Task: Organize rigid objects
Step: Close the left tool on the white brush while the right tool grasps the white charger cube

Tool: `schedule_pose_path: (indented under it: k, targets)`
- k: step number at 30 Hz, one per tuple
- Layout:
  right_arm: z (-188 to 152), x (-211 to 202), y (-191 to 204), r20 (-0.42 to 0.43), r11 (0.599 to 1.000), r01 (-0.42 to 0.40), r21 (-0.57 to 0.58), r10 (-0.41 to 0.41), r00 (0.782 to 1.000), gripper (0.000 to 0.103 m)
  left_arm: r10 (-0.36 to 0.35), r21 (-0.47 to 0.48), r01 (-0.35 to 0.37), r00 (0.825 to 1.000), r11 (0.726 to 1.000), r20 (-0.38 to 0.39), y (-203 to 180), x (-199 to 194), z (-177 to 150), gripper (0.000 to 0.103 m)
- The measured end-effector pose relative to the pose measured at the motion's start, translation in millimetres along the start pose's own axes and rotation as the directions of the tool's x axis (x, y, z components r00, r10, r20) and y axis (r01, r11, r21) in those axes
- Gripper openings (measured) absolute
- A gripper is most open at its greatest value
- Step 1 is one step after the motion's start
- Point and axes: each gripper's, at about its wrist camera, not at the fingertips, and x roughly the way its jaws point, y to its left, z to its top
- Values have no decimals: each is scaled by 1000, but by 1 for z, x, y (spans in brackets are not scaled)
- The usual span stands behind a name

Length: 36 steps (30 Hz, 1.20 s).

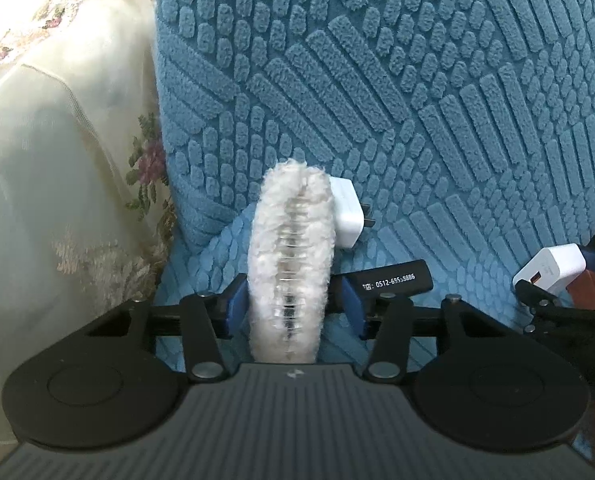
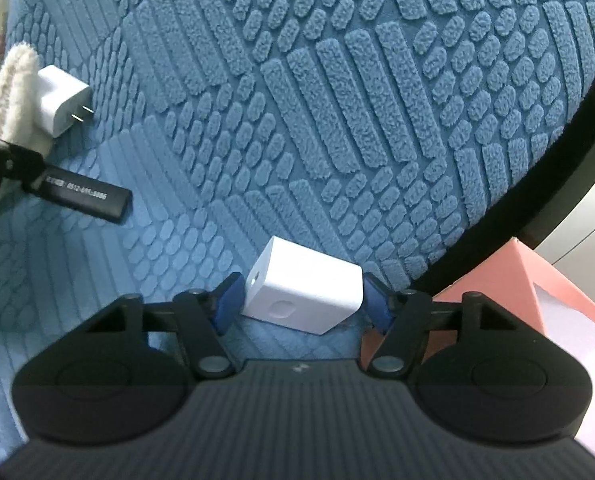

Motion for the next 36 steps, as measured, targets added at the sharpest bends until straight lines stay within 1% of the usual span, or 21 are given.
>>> schedule_pose_path:
  k: [2, 4, 6, 8, 12, 15, 18, 21, 22, 23, 26, 29, 31, 36]
  targets:
    - [1, -3, -2, -4, 1000, -4, 9, 4, 1000, 65, 1, -3, -1, 1000, 1000, 0, 0, 1, 0, 53]
    - [3, -12, -4, -5, 1000, -7, 16, 7, 1000, 64, 3, 0, -3, 1000, 1000, 4, -1, 0, 0, 53]
    - [4, -16, -3, -5, 1000, -7, 13, 7, 1000, 63, 5, 7, -5, 1000, 1000, 7, 6, -11, 2, 53]
    - [6, -21, -4, -3, 999, -24, 25, 24, 1000, 62, 8, 2, -8, 1000, 1000, 4, 4, -11, 2, 53]
    - [9, -35, -4, 12, 998, -49, 27, 49, 999, 61, 20, -4, -20, 1000, 1000, -4, 1, -6, 6, 53]
    - [11, -43, -4, 25, 996, -79, 28, 78, 997, 60, 12, -22, -12, 1000, 1000, -12, 5, 1, 6, 53]
    - [10, -50, -3, 31, 995, -100, 25, 99, 995, 59, 12, -10, -12, 1000, 1000, -19, 7, 8, 7, 53]
    - [8, -53, 0, 26, 992, -122, 29, 121, 992, 57, 24, 13, -24, 1000, 1000, -20, 3, 12, 8, 48]
    - [8, -56, 1, 24, 992, -125, 30, 124, 992, 57, 29, 18, -29, 999, 999, -18, 2, 11, 7, 43]
    - [6, -57, 3, 23, 992, -125, 31, 124, 992, 57, 31, 18, -31, 999, 999, -20, 1, 9, 6, 43]
    - [5, -60, 6, 20, 990, -131, 41, 131, 991, 56, 24, -2, -24, 999, 1000, -29, 5, 6, 7, 42]
    - [3, -62, 5, 23, 988, -142, 53, 141, 990, 56, 34, -1, -34, 999, 999, -24, 7, 2, 12, 41]
    - [2, -70, 6, 29, 988, -147, 56, 146, 989, 56, 31, -7, -32, 999, 999, -23, 5, -4, 13, 41]
    - [-4, -84, 7, 36, 984, -171, 60, 169, 985, 56, -2, -51, 1, 1000, 999, -18, 4, -27, -3, 41]
